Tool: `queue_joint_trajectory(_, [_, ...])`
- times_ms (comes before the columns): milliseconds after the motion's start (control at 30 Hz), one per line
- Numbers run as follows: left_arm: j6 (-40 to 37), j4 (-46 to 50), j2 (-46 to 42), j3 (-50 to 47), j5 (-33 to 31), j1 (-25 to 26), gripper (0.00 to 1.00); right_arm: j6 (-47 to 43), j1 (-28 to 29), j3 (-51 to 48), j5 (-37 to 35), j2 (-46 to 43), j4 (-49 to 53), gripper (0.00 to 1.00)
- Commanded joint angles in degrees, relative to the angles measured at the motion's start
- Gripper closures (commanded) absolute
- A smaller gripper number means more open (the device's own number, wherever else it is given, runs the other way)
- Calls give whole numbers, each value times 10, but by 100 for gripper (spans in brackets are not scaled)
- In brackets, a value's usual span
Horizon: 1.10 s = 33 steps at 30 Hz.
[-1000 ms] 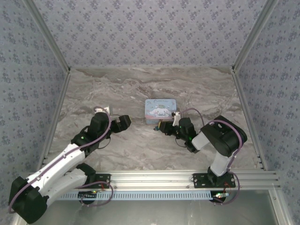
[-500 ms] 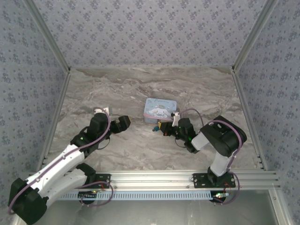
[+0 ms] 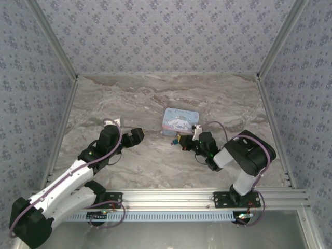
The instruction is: Unlock a padlock with a key
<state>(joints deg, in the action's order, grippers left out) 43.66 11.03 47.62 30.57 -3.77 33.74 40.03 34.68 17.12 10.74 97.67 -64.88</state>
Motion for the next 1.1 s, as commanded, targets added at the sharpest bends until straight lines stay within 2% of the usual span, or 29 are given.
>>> queue_joint_trajectory(0, [7,6,-10,-5,-4,-3,2,8,-7,-9,-27,-24,-3,100])
queue_joint_trajectory(233, [8,-14,2,-7,5,-3,2,10,-13,-16,-30,-38,26,100])
queue_joint_trajectory(433, [-5,-51,53,7,34,-3,2,14,-13,-21,-25,-32,29,100])
queue_joint_trajectory(667, [-44,-99,198,86,100,3,2,15,-10,-23,-24,-29,41,100])
queue_joint_trajectory(1067, [-68,-136,446,241,147,26,1,20,-11,-18,-18,-15,39,100])
